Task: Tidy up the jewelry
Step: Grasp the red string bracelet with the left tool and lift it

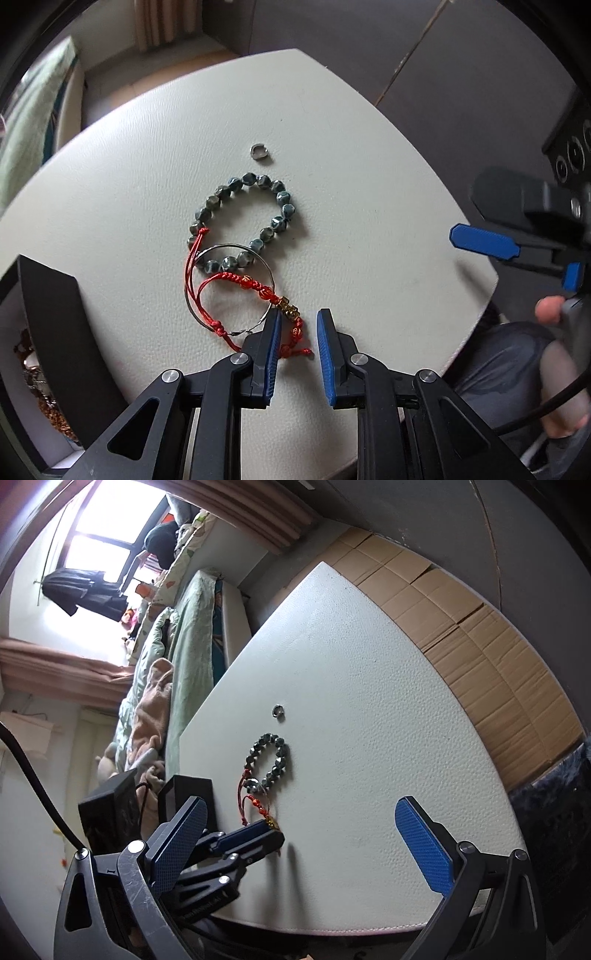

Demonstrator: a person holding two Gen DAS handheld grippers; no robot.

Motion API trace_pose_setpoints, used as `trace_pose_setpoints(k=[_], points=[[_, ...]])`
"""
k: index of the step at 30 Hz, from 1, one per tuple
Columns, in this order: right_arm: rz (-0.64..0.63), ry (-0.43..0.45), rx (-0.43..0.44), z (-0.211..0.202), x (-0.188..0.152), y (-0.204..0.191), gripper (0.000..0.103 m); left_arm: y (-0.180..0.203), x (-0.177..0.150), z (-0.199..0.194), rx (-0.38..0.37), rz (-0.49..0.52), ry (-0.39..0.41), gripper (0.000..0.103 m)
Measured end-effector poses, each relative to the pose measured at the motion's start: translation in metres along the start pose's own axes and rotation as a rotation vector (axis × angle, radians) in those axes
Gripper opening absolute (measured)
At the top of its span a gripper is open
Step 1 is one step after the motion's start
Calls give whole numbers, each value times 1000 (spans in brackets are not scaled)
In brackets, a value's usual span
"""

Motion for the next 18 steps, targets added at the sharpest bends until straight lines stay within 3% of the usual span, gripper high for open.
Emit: trace_pose_setpoints(k=[3, 4, 8, 18], points=[[7, -7, 4, 2, -1, -1, 103, 3, -2, 1, 52, 55, 3, 17], [9, -6, 2, 2, 0, -1, 103, 0, -1, 1, 66, 47, 6, 7], [10, -11, -7, 5, -1, -3, 103, -8, 0, -4, -6, -17, 28, 7], [-67, 34, -64, 8, 1, -19, 102, -26, 14, -69, -109, -93, 203, 7]])
Point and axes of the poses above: each gripper's, at about its wrist camera, not at the fingertips, and z roughly the way its jaws point, y to its right, x to its top, the point moved 10 cm from there along z, roughly the way its jaws point, and after that the axes turned 10 degrees about -x, right-handed, at the moved point
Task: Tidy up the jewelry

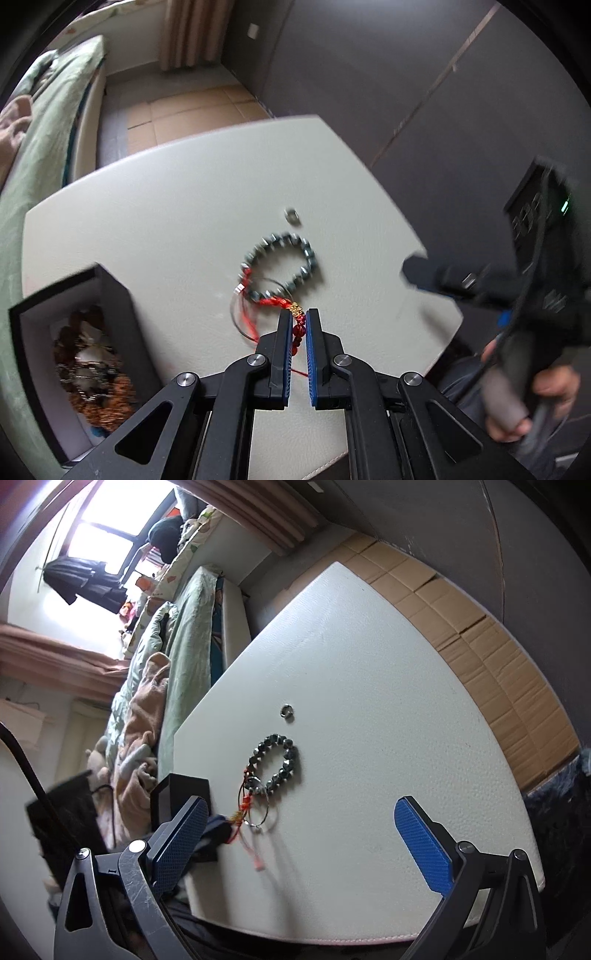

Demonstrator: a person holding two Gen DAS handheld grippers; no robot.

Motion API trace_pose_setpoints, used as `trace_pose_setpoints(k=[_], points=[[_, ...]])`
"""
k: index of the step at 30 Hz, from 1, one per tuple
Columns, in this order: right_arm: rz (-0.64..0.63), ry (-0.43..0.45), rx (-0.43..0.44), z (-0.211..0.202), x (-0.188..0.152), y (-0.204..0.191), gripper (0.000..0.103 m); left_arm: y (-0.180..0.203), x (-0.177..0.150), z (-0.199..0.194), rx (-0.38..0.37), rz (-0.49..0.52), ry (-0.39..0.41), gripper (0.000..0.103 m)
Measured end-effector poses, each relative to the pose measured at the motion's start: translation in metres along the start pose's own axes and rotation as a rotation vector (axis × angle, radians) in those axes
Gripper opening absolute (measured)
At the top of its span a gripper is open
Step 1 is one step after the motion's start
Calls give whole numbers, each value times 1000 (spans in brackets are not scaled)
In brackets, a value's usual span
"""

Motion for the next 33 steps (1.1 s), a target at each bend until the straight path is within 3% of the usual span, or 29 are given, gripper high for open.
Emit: trace_pose_setpoints(k=[4, 8, 15, 19, 23, 25, 30, 33], points=[[-50, -15, -39, 11, -4, -12, 83, 4, 14, -22, -30, -36, 61, 7], [-75, -36, -57, 22, -7, -23, 78, 0, 20, -43, -50, -55, 109, 7], [-147, -85, -100, 47, -21, -48, 44, -15, 32, -75, -72, -77, 185, 7], [-179, -87, -148, 56, -24, -57, 41, -21, 34, -85, -69, -83, 206, 7], [-219, -77, -232, 64, -25, -61, 36, -26, 35, -97, -83, -96, 230, 7], [-244, -76, -285, 69, -26, -60, 26, -27, 35, -102, -90, -97, 242, 7], [-351, -19, -448, 69, -28, -63, 14, -31, 33, -113, -96, -99, 266, 7], [-374, -24, -460, 67, -31, -65, 5, -35, 30, -121, -97, -104, 276, 7]])
Point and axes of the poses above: each gripper's, at about its wrist camera, not at the fingertips, and z roughly the way its jaws point, y to its right, x to its top, the point moved 10 cm from there along z, roughly the way its jaws point, and after that the axes turned 10 degrees about -x, right-handed, at the moved point
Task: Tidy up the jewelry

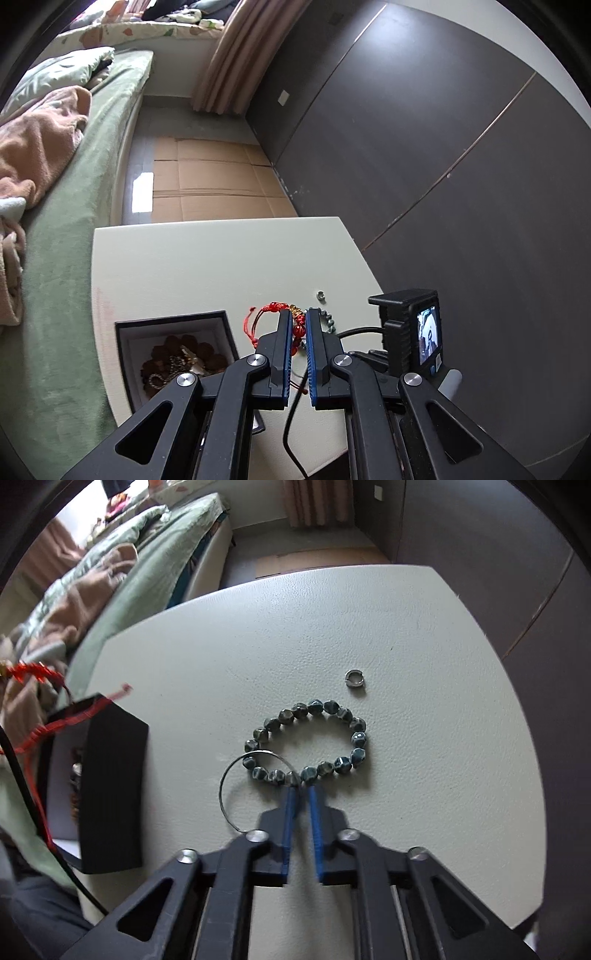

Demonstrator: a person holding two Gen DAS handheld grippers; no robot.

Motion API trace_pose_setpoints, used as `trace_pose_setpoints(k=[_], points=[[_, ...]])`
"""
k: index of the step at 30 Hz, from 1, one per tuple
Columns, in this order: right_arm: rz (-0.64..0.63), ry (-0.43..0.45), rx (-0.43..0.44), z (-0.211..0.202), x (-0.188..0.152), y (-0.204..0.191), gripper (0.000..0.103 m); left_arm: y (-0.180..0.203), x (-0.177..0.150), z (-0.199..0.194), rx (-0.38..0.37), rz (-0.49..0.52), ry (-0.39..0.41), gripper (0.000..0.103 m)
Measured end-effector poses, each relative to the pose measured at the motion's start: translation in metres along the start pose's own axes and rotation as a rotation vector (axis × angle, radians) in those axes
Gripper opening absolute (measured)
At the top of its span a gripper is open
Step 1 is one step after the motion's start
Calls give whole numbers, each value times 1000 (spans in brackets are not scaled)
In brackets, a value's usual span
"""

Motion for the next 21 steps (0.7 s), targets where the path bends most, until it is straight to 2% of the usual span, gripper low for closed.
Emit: trace_pose_setpoints(k=[6, 14, 17, 18, 19, 20, 21], points=[[21, 63, 56, -31, -2, 2, 4, -9, 1, -18, 17, -11, 29, 7], [51, 177, 217, -78, 2, -13, 4, -28, -5, -32, 24, -40, 41, 7], [47, 210, 263, -88, 7, -27, 4, -37, -9, -30, 21, -62, 15, 9], [48, 220, 278, -90, 9, -31, 4, -40, -11, -30, 28, -70, 8, 17], [49, 224, 289, -92, 10, -35, 4, -44, -13, -31, 41, -80, 5, 42], [51, 233, 318, -96, 11, -37, 4, -49, -13, -33, 55, -87, 10, 57], [52, 239, 336, -98, 12, -42, 4, -51, -13, -35, 61, -91, 20, 82]])
Point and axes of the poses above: each gripper's, at about its wrist camera, not at the fingertips, and z roughly the way its jaws point, y to its right, x to its top, the point moved 10 cm from there along z, roughly the way its jaws point, and after that the axes turned 10 degrees about -x, right-handed, at the moved point
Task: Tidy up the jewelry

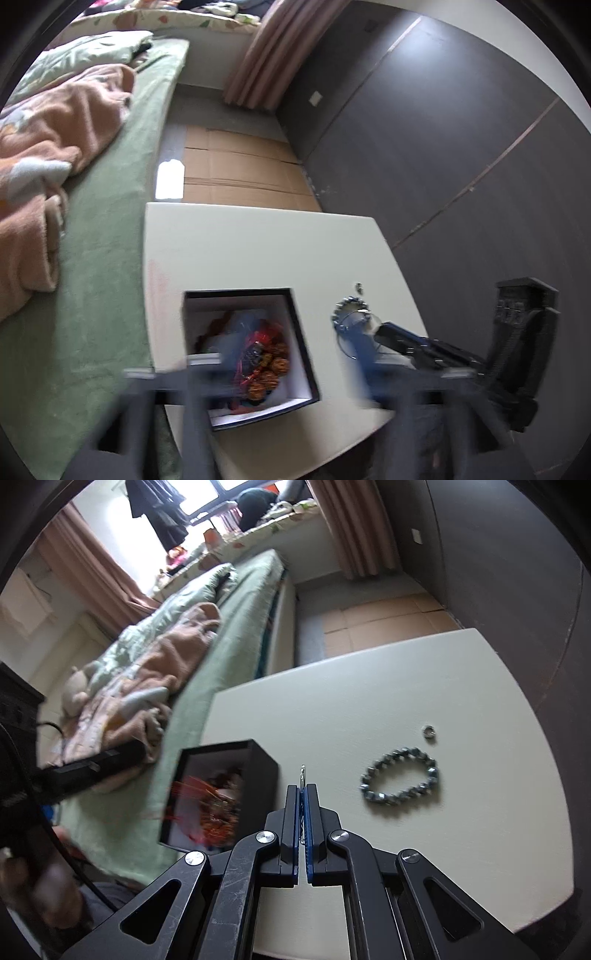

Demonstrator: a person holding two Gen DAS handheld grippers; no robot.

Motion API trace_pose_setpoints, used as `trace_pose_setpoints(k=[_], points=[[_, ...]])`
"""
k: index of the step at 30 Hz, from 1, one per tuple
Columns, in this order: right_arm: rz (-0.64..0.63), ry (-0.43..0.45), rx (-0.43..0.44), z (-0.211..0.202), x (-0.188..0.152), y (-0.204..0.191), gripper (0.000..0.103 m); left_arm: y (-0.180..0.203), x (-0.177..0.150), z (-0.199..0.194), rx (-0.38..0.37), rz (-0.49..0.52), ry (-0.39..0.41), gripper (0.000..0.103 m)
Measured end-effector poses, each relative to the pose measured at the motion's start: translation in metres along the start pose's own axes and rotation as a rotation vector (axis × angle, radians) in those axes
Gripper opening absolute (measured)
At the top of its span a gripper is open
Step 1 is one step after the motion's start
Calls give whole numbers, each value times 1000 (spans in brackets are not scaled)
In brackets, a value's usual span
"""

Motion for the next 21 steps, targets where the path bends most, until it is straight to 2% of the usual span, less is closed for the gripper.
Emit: trace_pose_setpoints(k=[1, 8, 12, 21], points=[[0, 11, 20, 0, 3, -7, 4, -3, 2, -5, 5, -4, 25, 87], [-25, 68, 164, -12, 11, -46, 4, -19, 5, -21, 49, -20, 66, 87], [-38, 51, 225, -6, 10, -68, 4, -24, 7, -26, 80, -9, 76, 87], [-51, -23, 282, 22, 7, -103, 4, -43, 11, -38, 110, -34, 101, 87]])
Point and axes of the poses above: each gripper's, at about its wrist camera, not at the fingertips, and z roughly the way its jaws point, y to its right, x to its top, the point moved 10 cm from there along z, roughly the way its jaws point, and after that the axes turned 10 degrees about -x, right-handed, at the moved point
